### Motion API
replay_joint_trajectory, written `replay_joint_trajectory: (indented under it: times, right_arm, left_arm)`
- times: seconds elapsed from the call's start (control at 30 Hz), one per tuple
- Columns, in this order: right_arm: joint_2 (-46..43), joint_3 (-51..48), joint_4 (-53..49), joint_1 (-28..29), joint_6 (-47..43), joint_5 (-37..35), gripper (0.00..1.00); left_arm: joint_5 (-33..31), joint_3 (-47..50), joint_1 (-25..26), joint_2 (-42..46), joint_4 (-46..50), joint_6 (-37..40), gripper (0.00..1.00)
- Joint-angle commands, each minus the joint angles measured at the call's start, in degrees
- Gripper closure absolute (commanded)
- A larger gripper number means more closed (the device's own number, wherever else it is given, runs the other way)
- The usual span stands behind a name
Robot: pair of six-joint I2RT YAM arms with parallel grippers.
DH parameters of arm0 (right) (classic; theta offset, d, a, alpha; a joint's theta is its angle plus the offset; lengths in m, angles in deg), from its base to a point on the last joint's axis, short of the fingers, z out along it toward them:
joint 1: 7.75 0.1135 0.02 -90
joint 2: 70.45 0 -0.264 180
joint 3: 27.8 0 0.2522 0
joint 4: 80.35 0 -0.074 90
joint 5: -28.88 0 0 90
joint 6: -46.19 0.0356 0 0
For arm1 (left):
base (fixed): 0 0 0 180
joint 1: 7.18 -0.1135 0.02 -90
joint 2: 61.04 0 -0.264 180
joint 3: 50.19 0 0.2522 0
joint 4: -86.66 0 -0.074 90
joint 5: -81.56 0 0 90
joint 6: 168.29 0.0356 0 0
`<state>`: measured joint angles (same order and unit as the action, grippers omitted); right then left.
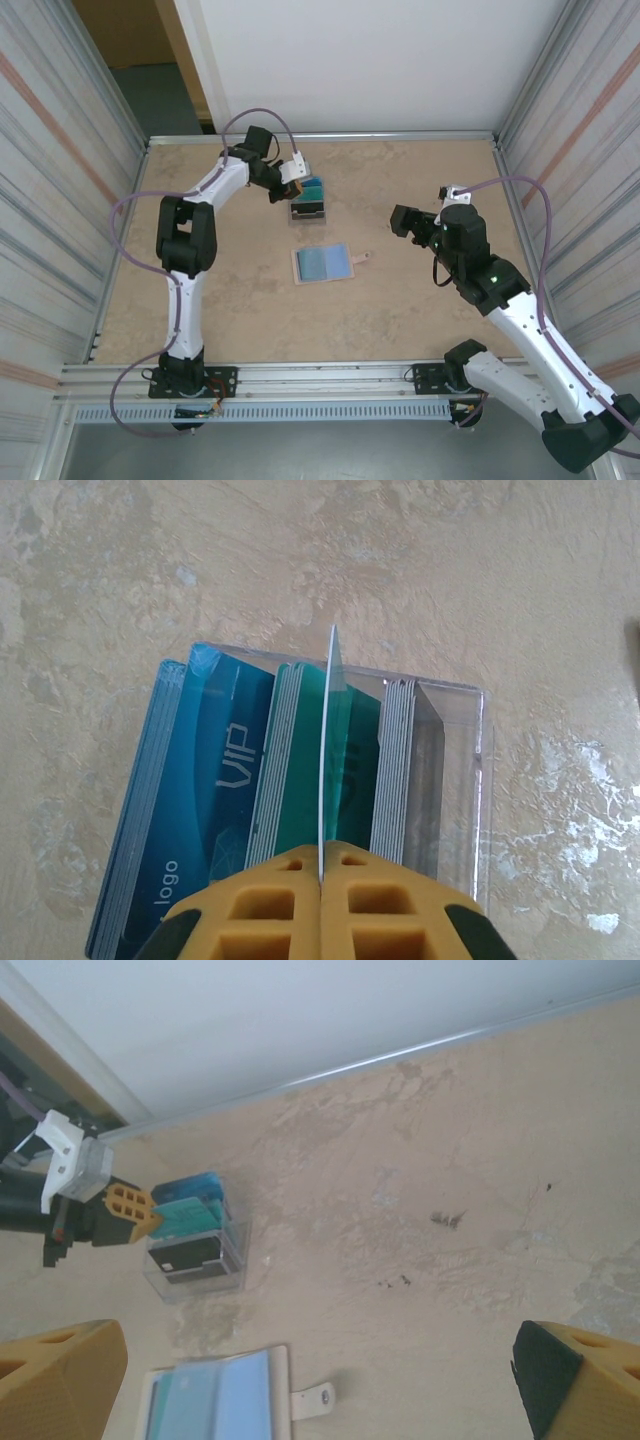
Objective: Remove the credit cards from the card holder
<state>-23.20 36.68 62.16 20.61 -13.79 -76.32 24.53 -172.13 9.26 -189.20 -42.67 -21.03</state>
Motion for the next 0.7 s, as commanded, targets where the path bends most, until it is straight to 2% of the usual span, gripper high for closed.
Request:
replay_joint_trajectory:
  times: [0.0, 0.67]
  right_arm:
    - [0.26, 1.47, -0.89, -0.50, 1.29, -0.69, 0.01]
    - [3.28, 1.89, -1.50, -0.76, 1.02, 1.08, 0.01]
  left_arm:
    - [0.40, -1.57, -0.64, -1.58, 2.09, 1.18, 1.00]
    - [-0.62, 10.86, 1.11, 5.76, -2.82, -5.93, 1.00]
